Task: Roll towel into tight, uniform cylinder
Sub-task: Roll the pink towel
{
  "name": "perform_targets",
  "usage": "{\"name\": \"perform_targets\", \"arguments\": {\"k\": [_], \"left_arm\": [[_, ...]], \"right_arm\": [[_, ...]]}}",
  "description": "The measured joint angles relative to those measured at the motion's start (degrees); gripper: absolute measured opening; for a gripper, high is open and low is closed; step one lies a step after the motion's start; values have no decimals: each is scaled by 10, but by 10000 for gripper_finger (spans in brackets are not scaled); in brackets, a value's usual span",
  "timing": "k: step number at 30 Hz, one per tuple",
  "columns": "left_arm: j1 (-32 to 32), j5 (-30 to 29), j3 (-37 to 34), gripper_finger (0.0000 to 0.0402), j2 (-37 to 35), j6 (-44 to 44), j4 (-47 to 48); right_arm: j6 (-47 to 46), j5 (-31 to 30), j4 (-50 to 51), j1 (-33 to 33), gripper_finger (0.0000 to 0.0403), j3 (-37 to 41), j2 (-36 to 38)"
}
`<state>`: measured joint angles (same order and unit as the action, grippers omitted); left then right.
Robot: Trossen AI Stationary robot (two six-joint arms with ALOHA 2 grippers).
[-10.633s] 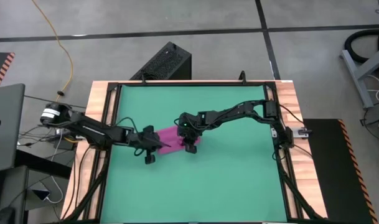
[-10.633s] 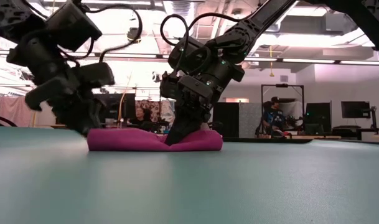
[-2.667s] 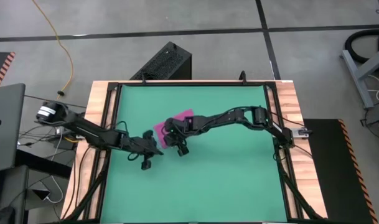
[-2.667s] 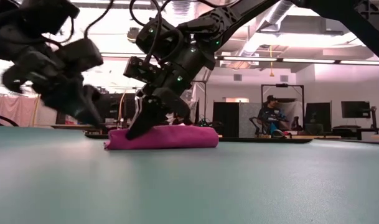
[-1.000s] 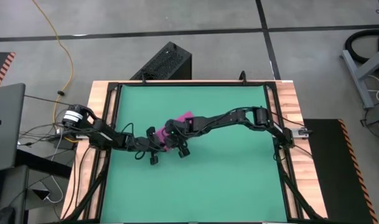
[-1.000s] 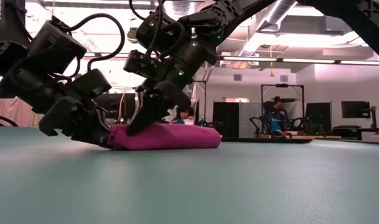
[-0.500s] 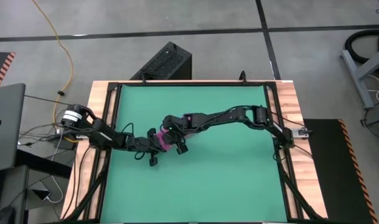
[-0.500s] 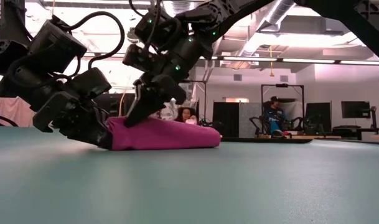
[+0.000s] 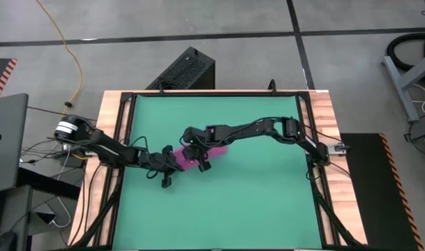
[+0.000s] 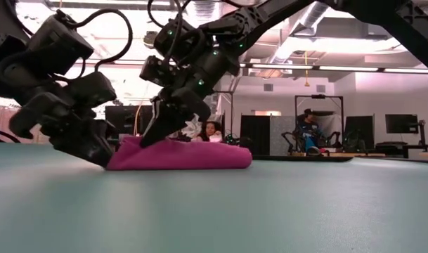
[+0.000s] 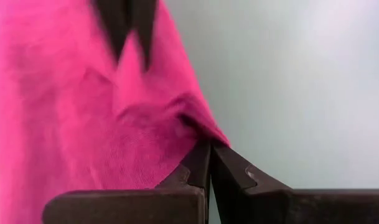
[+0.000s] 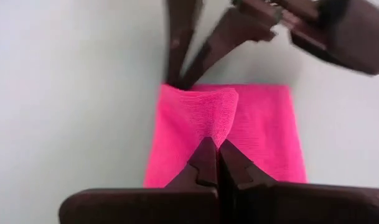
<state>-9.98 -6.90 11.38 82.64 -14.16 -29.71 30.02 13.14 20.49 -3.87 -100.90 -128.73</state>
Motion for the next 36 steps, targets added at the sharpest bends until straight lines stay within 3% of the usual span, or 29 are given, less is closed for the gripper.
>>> {"name": "perform_targets", "arguments": {"k": [5, 9, 17, 30, 36], "left_arm": [[0, -34, -1, 0, -89, 13, 77], [0, -43, -2, 0, -120, 16, 110], [0, -55, -1, 0, -103, 22, 103], [0, -73, 0, 0, -98, 72, 93], [1, -67, 0, 0, -98, 74, 89]], "right_arm": [[-5, 21, -23, 1, 7, 0, -24], [-5, 21, -41, 7, 7, 1, -40], [-5, 20, -42, 12, 7, -11, -42], [4, 88, -29, 31, 7, -46, -41], [4, 84, -23, 30, 7, -46, -40]]}}
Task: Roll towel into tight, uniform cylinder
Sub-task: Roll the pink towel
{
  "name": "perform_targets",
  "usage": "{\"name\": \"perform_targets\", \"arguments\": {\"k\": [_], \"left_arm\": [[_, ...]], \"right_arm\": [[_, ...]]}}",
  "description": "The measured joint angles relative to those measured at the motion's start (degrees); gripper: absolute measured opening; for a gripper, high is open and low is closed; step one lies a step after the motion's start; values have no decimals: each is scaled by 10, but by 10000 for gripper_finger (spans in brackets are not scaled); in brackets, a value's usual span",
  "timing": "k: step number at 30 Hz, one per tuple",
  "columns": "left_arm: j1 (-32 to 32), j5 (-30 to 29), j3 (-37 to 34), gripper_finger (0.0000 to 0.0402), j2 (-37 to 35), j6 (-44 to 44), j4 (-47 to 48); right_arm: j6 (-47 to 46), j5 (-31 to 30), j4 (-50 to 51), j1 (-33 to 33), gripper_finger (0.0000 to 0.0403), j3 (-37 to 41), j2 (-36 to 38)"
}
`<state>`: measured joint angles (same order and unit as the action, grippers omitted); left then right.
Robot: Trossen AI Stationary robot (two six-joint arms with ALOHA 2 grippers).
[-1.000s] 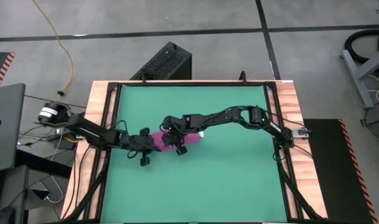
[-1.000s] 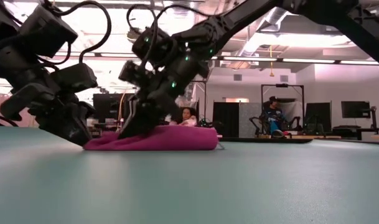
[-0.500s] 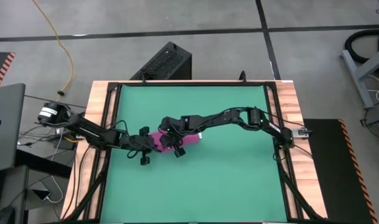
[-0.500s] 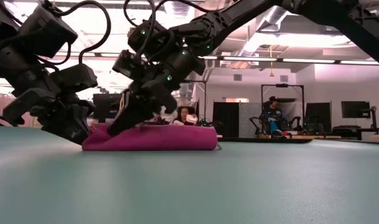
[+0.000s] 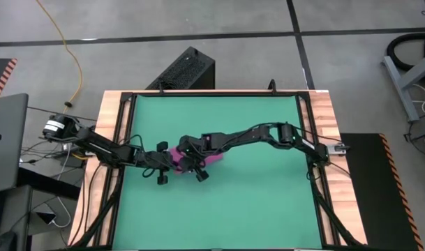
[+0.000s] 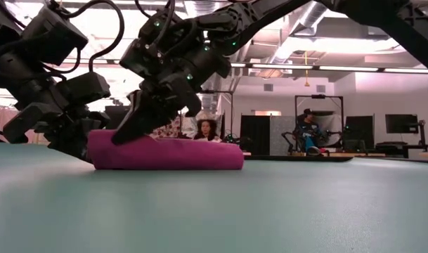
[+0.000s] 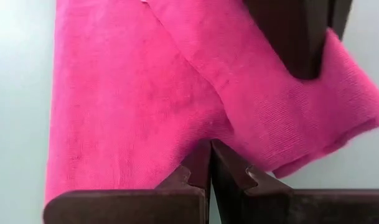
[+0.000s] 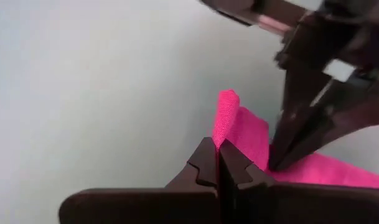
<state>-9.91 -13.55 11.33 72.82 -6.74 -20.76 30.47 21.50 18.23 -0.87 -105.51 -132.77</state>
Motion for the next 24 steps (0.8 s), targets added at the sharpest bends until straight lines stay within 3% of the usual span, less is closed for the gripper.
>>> {"name": "perform_targets", "arguments": {"k": [24], "left_arm": [[0, 25, 0, 0, 0, 6, -10]], "right_arm": [[-2, 15, -18, -42, 6, 0, -7]]}}
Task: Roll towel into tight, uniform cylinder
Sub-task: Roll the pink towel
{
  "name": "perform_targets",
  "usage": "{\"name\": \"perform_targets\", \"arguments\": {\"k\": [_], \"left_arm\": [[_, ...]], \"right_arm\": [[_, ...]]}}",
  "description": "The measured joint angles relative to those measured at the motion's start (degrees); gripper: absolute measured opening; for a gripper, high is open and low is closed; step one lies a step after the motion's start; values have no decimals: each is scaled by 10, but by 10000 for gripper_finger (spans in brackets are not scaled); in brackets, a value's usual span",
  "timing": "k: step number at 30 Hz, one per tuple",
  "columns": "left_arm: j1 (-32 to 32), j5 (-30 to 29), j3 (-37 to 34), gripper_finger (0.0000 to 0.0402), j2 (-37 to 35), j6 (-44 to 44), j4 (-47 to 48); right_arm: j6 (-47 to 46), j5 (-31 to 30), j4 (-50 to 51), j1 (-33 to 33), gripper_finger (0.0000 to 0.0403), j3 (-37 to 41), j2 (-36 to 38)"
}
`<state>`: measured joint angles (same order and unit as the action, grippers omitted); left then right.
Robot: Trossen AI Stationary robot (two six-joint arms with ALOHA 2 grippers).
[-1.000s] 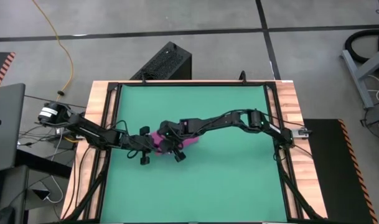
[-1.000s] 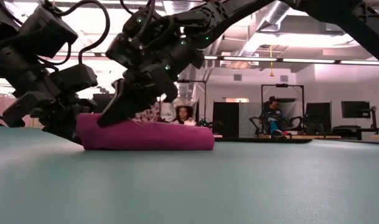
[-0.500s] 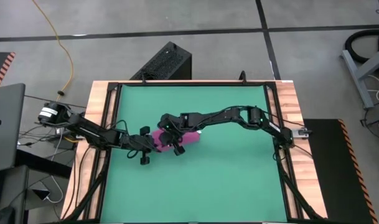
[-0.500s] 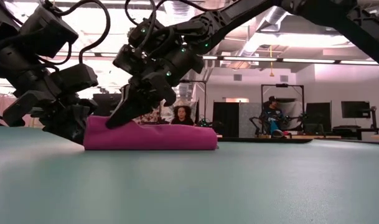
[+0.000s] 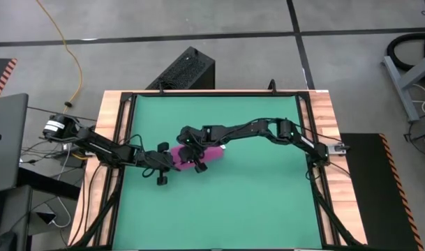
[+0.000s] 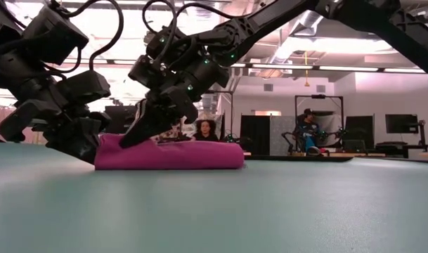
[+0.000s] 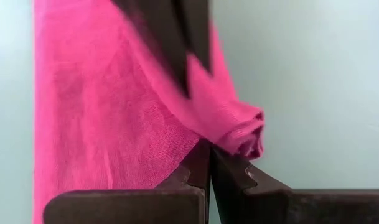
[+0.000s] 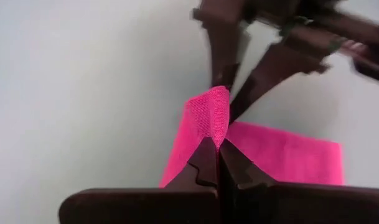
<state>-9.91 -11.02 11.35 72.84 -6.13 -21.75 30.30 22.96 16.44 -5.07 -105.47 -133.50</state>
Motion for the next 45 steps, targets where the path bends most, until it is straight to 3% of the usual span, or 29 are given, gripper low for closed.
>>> {"name": "perform_targets", "arguments": {"k": [17, 25, 29, 32, 35, 39, 45], "left_arm": [[-1, 10, 1, 0, -9, 2, 15], [-12, 15, 97, 0, -68, -10, 273], [-41, -62, 149, 0, -95, -21, 354], [-66, -123, 166, 0, -123, -18, 355], [-81, -147, 159, 0, -145, -26, 322], [-86, -130, 114, 0, -122, -3, 179], [-86, -128, 95, 0, -54, -23, 156]], "right_arm": [[-17, -5, -29, -4, 6, -1, -35], [-38, 0, -35, -7, 6, -1, -47], [-46, 1, -44, -7, 6, -2, -58], [-49, 1, -44, -6, 6, -2, -61], [-50, 0, -45, -6, 6, -2, -62], [-50, 1, -46, -6, 7, -2, -62], [-50, -2, -48, -6, 17, -1, -63]]}}
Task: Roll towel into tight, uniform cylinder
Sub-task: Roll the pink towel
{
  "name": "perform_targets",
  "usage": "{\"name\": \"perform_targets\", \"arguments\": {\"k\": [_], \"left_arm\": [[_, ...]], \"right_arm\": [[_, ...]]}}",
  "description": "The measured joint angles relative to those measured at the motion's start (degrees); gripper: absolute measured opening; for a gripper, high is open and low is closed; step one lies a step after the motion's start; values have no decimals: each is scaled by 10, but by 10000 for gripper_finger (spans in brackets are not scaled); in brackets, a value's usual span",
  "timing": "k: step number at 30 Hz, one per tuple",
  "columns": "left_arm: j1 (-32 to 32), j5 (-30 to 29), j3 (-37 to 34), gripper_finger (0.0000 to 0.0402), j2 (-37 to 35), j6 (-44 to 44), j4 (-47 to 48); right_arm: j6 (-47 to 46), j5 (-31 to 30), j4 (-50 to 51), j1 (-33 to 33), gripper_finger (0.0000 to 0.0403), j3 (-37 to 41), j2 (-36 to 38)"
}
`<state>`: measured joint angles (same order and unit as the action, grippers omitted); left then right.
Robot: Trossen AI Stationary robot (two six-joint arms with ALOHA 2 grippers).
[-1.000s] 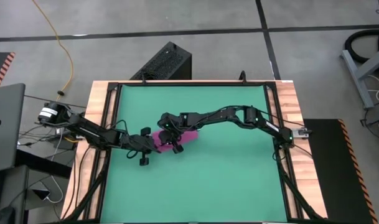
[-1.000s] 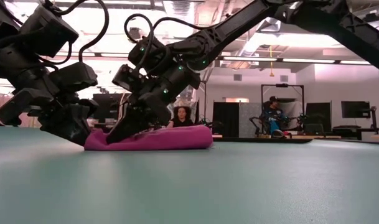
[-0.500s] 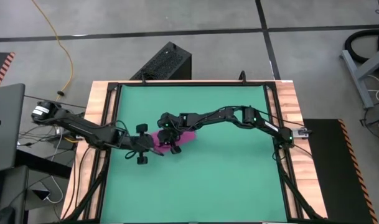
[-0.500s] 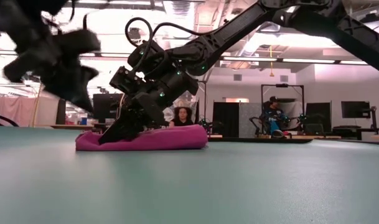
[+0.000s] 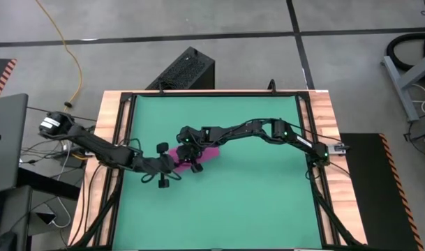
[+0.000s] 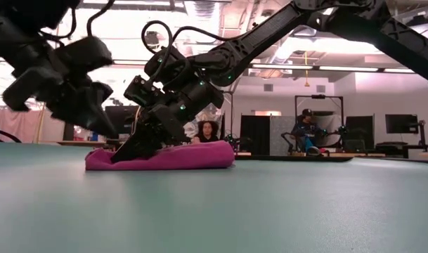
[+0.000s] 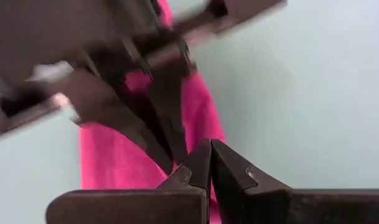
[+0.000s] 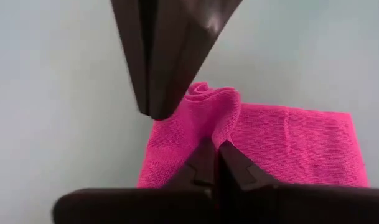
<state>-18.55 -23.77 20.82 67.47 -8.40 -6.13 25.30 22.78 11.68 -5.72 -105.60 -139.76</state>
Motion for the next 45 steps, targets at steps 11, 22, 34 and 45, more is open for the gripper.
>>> {"name": "perform_targets", "arguments": {"k": [11, 22, 34, 45], "left_arm": [[-2, 5, 0, 0, 16, -9, -11], [-7, -3, 0, 0, 20, -24, 27], [-7, -10, 0, 0, 20, -27, 42], [-7, -61, -54, 0, 20, -52, 16]], "right_arm": [[-13, -18, -4, 1, 107, 1, 0], [-17, -18, -6, 3, 139, 1, 0], [-15, -24, 51, 4, 142, -57, -3], [-4, -24, 83, 3, 142, -75, -3]]}}
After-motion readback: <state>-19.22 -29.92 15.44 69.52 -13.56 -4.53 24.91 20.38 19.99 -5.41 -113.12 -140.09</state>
